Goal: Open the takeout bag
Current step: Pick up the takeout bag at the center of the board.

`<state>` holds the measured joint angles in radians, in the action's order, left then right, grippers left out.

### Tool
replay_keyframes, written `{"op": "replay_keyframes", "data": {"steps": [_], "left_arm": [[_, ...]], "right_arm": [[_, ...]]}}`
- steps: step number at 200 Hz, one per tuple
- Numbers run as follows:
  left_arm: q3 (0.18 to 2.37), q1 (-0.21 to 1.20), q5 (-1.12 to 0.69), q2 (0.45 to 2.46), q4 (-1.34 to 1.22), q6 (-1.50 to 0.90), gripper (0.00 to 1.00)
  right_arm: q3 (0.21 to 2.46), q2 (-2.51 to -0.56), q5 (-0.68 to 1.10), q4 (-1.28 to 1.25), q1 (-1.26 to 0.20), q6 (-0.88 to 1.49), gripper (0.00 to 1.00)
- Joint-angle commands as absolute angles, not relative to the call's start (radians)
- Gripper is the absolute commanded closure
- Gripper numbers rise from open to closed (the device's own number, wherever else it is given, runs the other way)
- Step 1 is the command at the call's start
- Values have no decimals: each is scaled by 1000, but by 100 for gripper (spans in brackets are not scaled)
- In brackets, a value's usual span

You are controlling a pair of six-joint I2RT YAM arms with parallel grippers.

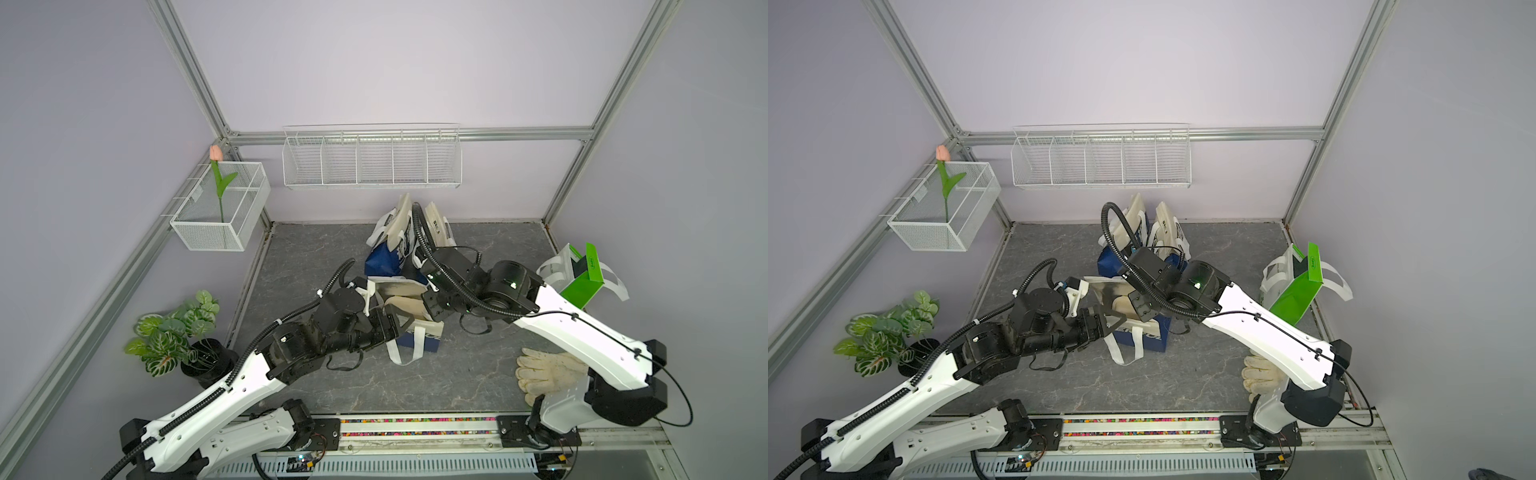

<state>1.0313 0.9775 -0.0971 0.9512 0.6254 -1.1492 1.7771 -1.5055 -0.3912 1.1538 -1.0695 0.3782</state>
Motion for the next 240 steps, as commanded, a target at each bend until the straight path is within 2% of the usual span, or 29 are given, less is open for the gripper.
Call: {"op": "replay_keyframes", "data": {"steps": [1,40,98,150,169,179,209,240], "left_arm": [[1080,982,-11,992,672,-1200,21],[1123,979,31,1041,790,-1195,25],[1137,962,37,1041,817,-1195,30],[1121,944,13,1038,805,-1195,66],[1106,930,-7,1036,790,-1194,85],[1103,921,-11,1030,789,-1189,100],[1118,888,38,973,850,-1126,100],[1159,839,127,888,943,-970,100]], "right_arm": [[1747,-1477,-366,1124,-1074,406,93],[1725,-1454,-364,1109,-1074,407,93],[1671,-1402,-344,1071,-1077,410,93],[1605,-1344,-298,1027,-1077,426,93],[1580,-1330,-288,1009,-1074,433,93],[1570,-1323,-291,1005,-1070,436,93],[1552,-1318,-248,982,-1013,451,93],[1549,-1344,-74,869,-931,457,92]]}}
